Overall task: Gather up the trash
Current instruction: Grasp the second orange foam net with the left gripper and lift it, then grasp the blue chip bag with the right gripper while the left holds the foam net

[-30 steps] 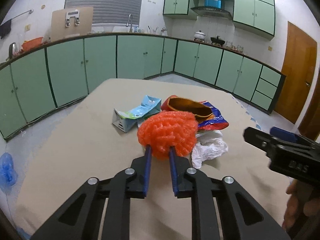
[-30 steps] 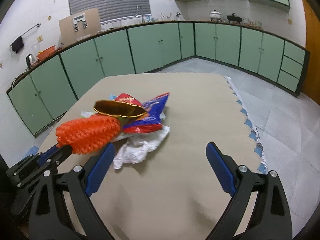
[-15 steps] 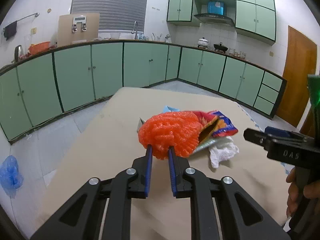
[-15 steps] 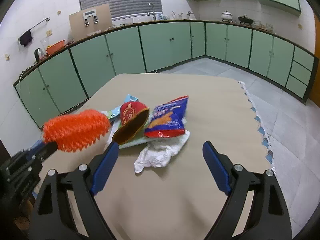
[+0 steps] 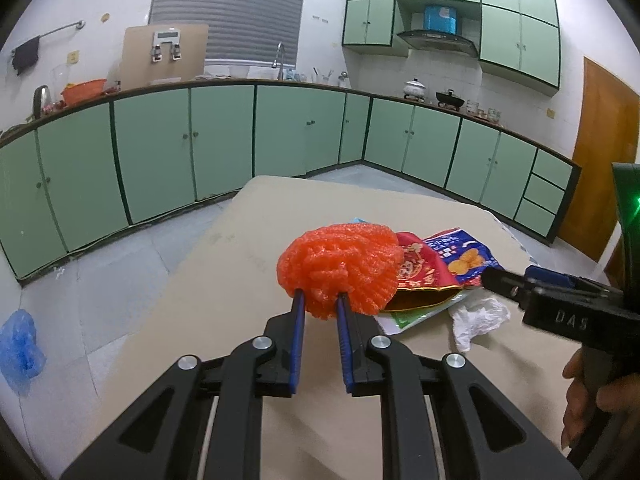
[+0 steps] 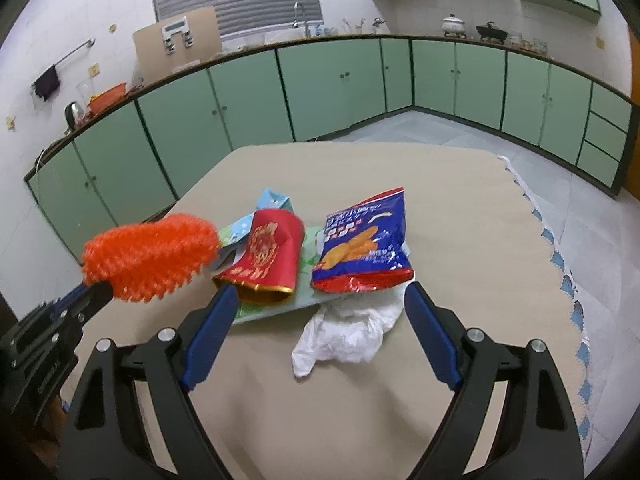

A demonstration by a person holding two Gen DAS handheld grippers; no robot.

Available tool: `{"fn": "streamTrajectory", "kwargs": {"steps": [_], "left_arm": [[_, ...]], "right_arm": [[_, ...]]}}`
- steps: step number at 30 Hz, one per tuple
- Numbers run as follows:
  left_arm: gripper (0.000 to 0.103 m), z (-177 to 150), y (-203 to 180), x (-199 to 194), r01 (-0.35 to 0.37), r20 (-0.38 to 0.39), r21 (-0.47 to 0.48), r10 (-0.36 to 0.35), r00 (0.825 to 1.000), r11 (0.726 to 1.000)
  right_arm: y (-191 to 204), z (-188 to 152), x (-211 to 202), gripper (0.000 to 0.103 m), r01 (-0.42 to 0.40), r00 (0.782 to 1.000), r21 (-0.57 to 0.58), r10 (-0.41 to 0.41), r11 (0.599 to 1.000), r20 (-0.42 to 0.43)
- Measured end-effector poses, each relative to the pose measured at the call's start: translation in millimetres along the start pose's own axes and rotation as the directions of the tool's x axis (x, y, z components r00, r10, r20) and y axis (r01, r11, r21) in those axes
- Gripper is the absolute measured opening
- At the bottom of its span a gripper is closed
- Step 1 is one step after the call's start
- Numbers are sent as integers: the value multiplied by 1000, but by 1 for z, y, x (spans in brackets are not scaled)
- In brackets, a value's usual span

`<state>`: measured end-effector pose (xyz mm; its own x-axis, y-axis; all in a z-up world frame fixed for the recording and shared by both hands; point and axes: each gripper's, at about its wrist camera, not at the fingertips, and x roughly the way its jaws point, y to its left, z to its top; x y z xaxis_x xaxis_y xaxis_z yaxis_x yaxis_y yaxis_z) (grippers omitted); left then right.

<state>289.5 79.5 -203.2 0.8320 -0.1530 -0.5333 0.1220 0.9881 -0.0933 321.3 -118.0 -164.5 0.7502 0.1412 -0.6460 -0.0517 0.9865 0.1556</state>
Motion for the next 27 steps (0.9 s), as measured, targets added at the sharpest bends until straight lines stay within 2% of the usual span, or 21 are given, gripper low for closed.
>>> {"fn": "streamTrajectory", "kwargs": {"steps": [4, 7, 12, 14, 15, 16, 18, 20, 21, 22, 27], "left_arm": [[16, 1, 3, 0, 10, 11, -1, -10, 1000, 1000], [16, 2, -1, 5, 22, 20, 4, -23, 1000, 1000], [16, 3, -6, 15, 41, 29, 0, -41, 999, 999], [16, 3, -7, 17, 44, 26, -11, -44, 999, 999], [16, 2, -6, 17, 45, 25, -12, -45, 999, 999], [16, 1, -7, 17, 43, 24, -10, -42, 999, 999], [16, 0, -8, 16, 40, 21, -5, -40, 999, 999], [16, -1, -8, 15, 36, 22, -2, -36, 999, 999], [16, -1, -8, 14, 36, 20, -3, -36, 999, 999], [16, -1, -7, 13, 34, 20, -5, -34, 999, 999], [16, 3, -15, 4, 40, 28, 3, -40, 999, 999]], "right_arm": [[-13, 3, 11, 83, 37, 999, 33, -37, 999, 2], [-17, 3, 18, 82, 82, 996, 15, -83, 996, 17], [-29, 3, 36, 82, 106, 994, 50, -107, 993, 10], [-32, 2, 43, 79, 102, 995, 55, -102, 993, -2], [-33, 2, 48, 72, 92, 996, 56, -91, 994, -17], [-35, 3, 51, 61, 80, 997, 55, -79, 995, -27], [-36, 2, 52, 47, 57, 998, 56, -55, 997, -40], [-37, 2, 47, 44, 40, 999, 54, -39, 998, -23], [-36, 1, 43, 25, 27, 1000, 53, -26, 998, -18], [-37, 1, 40, 18, 10, 1000, 54, -9, 999, -19], [-38, 0, 12, 13, -15, 1000, 49, 14, 999, 17]]}}
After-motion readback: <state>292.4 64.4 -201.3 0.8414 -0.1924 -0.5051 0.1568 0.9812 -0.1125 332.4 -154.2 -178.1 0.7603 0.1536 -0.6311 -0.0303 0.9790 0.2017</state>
